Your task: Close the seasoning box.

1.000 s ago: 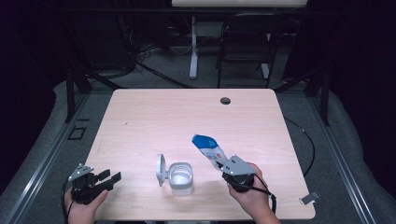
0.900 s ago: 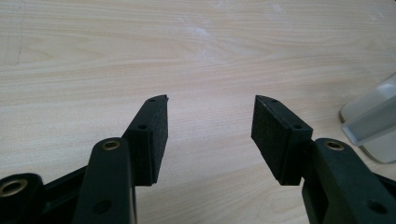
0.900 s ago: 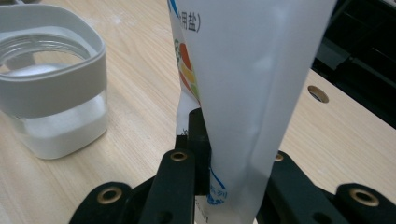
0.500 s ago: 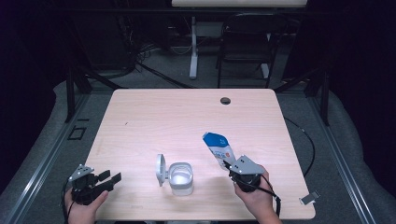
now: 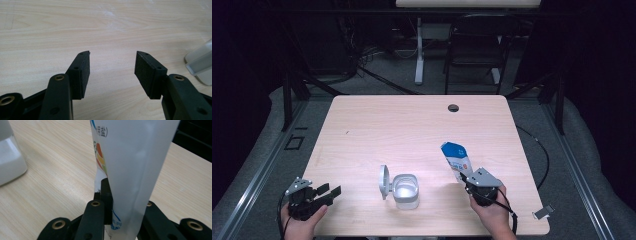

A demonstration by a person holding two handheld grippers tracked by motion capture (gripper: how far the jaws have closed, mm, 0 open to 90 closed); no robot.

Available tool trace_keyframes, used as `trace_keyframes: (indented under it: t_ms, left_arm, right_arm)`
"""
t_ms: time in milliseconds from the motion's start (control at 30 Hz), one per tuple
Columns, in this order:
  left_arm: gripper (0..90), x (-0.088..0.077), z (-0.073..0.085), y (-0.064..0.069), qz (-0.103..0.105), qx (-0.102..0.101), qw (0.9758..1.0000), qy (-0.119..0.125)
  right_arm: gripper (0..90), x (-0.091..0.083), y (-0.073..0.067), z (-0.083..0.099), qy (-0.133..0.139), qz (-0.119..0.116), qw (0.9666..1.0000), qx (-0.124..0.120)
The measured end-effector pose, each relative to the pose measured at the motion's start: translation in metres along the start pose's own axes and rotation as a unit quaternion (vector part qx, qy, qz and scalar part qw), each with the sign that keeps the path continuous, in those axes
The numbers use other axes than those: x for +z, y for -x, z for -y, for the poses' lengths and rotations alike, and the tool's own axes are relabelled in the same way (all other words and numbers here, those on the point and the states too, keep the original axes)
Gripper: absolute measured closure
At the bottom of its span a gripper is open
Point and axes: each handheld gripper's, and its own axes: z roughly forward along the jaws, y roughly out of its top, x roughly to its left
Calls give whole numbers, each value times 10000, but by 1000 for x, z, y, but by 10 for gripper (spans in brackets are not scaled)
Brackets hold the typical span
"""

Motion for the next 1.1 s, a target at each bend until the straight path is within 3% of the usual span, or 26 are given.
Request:
trace_keyframes:
  t_ms: [533,1100]
  left_arm:
    - [463,2,1,3,-6,37,10000,-18]
    - [463,2,2,3,-6,48,10000,-56]
  right_arm:
    - [816,10,5,11,-129,60,9999,85]
    - [816,20,8,19,-117,319,9993,185]
